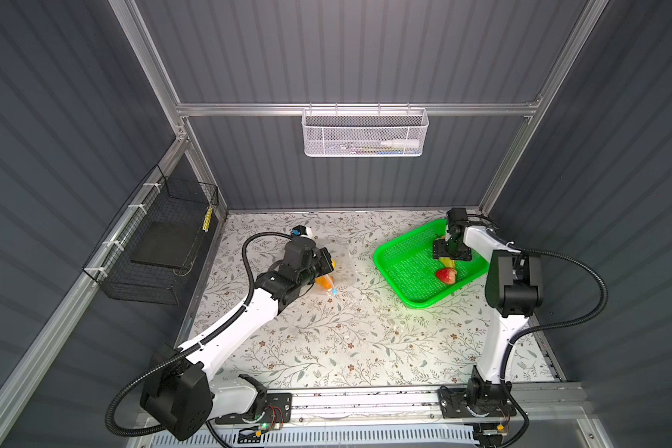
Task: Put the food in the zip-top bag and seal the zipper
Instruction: 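Lower the right gripper and grasp the green fruit between the strawberries, then lift the green fruit and carry it to the bag mouth with the right gripper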
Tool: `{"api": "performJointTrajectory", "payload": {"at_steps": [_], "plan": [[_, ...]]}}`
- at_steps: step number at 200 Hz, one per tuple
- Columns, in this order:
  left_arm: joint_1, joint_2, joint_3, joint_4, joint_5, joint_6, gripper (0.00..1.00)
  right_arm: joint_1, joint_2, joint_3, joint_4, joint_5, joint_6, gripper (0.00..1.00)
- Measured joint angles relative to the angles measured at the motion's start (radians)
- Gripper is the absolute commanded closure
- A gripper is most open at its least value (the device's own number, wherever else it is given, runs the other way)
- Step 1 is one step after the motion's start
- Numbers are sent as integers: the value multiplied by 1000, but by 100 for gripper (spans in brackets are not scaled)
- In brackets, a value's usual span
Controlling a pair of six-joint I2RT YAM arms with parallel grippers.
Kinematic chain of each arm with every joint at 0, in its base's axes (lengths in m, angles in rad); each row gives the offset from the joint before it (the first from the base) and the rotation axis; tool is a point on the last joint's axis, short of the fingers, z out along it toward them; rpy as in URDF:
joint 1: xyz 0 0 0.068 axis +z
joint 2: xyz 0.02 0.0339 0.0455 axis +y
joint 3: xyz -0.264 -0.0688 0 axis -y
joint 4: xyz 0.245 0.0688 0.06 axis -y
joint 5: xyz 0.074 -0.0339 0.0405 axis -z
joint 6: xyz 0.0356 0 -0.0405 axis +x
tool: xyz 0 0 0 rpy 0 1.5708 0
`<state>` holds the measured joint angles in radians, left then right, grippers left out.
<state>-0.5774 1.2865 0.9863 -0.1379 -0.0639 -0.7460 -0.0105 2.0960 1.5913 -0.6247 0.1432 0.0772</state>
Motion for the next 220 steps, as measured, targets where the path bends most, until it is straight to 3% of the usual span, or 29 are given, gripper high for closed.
{"api": "performJointTrajectory", "payload": {"at_steps": [84, 122, 162, 220], "plan": [[0, 0, 0, 0, -4, 0, 100, 0, 9, 16, 3, -6, -10, 40], [0, 0, 0, 0, -7, 0, 100, 0, -26, 6, 3, -18, -1, 43], [0, 0, 0, 0, -7, 0, 100, 0, -182, -3, 3, -48, 21, 44], [0, 0, 0, 2, -7, 0, 100, 41, -420, -52, 72, -220, 117, 46]]}}
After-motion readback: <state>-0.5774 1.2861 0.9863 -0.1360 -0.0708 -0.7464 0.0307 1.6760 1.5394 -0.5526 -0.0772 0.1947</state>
